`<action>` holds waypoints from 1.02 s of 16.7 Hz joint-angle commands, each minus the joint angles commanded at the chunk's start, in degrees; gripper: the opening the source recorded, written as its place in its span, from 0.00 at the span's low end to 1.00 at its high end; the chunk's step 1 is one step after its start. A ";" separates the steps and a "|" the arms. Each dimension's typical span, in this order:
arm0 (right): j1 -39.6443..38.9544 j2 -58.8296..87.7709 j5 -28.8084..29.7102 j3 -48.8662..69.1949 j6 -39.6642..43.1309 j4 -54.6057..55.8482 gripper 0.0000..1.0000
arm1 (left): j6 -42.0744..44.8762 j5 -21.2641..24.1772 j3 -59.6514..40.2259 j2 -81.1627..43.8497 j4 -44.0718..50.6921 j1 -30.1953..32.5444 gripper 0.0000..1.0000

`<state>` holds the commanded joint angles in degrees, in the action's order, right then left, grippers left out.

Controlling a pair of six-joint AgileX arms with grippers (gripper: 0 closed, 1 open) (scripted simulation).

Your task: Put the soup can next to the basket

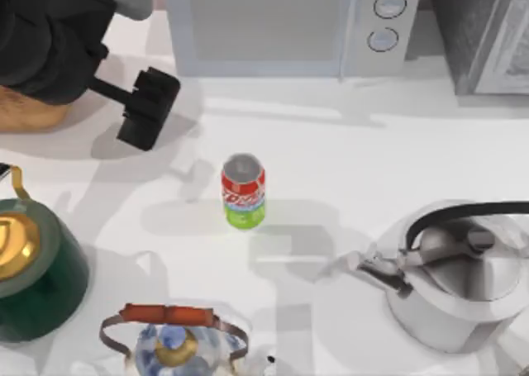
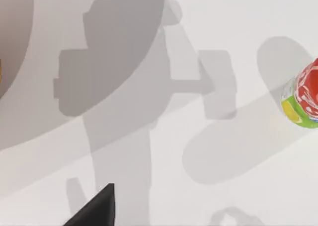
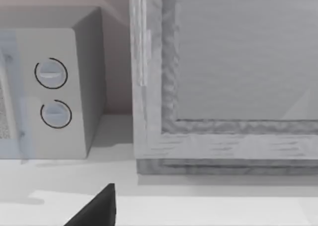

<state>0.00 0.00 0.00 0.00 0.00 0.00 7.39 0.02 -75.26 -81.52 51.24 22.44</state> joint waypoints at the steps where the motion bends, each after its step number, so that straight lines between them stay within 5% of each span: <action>1: 0.00 0.00 0.00 0.00 0.00 0.00 1.00 | 0.54 0.04 -5.54 -6.07 3.57 1.62 1.00; 9: 0.00 0.00 0.00 0.00 0.00 0.00 1.00 | 3.82 0.24 -37.78 -41.90 24.68 11.13 1.00; 17: 0.00 0.00 0.00 0.00 0.00 0.00 1.00 | 4.29 0.24 -42.00 -46.83 27.73 12.24 1.00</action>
<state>0.00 0.00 0.00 0.00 0.00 0.00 11.68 0.26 -117.25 -128.35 78.97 34.69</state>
